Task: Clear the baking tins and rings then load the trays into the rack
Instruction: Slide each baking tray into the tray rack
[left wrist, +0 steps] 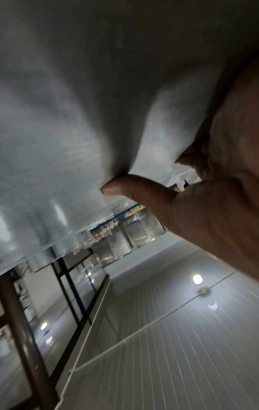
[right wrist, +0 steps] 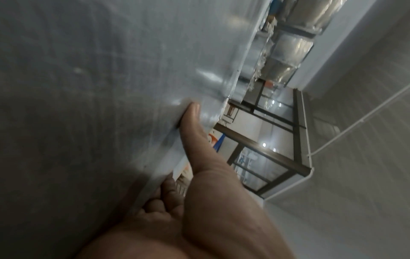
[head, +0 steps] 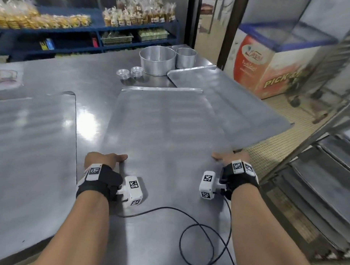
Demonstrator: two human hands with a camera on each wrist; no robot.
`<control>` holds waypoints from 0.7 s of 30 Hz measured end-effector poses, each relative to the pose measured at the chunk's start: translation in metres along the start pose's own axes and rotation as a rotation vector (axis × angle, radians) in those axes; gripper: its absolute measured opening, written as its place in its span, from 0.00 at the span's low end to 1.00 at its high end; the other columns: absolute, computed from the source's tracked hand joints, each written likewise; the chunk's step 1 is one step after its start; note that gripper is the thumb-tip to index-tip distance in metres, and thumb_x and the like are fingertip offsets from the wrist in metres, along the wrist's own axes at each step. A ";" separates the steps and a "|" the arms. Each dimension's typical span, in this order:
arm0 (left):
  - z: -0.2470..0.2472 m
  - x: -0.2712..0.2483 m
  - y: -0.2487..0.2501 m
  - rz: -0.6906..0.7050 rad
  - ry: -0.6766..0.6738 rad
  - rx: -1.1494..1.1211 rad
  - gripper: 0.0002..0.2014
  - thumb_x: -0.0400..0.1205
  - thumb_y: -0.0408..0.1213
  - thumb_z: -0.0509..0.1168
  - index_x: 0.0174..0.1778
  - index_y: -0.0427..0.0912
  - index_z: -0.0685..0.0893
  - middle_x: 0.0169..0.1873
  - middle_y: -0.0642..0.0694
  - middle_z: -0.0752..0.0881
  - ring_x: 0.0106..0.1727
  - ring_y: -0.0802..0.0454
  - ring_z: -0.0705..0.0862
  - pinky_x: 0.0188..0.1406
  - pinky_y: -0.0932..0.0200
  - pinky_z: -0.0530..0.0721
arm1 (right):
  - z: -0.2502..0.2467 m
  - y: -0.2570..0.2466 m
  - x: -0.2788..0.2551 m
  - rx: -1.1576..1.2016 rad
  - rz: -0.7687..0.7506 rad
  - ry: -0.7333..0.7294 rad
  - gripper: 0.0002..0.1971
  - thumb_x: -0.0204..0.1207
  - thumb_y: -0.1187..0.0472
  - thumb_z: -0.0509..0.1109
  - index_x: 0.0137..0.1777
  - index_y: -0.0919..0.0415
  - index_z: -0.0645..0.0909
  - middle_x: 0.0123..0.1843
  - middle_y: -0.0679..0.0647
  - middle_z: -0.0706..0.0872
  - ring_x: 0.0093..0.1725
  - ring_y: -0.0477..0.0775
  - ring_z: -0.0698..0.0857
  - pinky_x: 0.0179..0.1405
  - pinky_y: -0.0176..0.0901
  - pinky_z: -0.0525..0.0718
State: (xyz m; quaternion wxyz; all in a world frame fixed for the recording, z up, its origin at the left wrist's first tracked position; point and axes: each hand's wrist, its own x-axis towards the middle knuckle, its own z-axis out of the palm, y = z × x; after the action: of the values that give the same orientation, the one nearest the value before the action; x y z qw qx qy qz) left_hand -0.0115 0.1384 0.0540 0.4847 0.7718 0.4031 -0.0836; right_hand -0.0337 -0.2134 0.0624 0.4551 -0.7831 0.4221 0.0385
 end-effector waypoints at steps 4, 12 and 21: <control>0.013 -0.015 0.024 0.106 -0.052 0.050 0.28 0.58 0.43 0.89 0.34 0.32 0.77 0.44 0.32 0.88 0.46 0.32 0.88 0.51 0.36 0.89 | -0.036 0.025 -0.022 0.196 0.109 0.110 0.21 0.63 0.60 0.87 0.46 0.74 0.83 0.51 0.62 0.89 0.45 0.58 0.86 0.49 0.49 0.85; 0.065 -0.063 0.049 0.259 -0.246 0.133 0.38 0.47 0.46 0.90 0.48 0.32 0.85 0.45 0.35 0.90 0.45 0.33 0.90 0.51 0.38 0.90 | -0.106 0.081 -0.066 0.304 0.250 0.378 0.33 0.50 0.54 0.91 0.52 0.69 0.85 0.48 0.65 0.90 0.47 0.67 0.90 0.52 0.62 0.89; 0.131 -0.150 0.047 0.396 -0.451 0.190 0.43 0.45 0.47 0.90 0.51 0.28 0.84 0.47 0.36 0.90 0.46 0.35 0.90 0.53 0.39 0.89 | -0.194 0.164 -0.130 0.440 0.316 0.579 0.21 0.57 0.59 0.89 0.41 0.68 0.83 0.42 0.61 0.89 0.41 0.63 0.89 0.49 0.55 0.89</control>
State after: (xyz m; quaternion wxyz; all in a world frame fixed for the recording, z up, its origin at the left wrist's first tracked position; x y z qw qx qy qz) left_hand -0.0426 -0.0594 0.0963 0.4943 0.8392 0.1177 -0.1939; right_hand -0.2936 -0.3141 0.1216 0.4624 -0.5709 0.6464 -0.2058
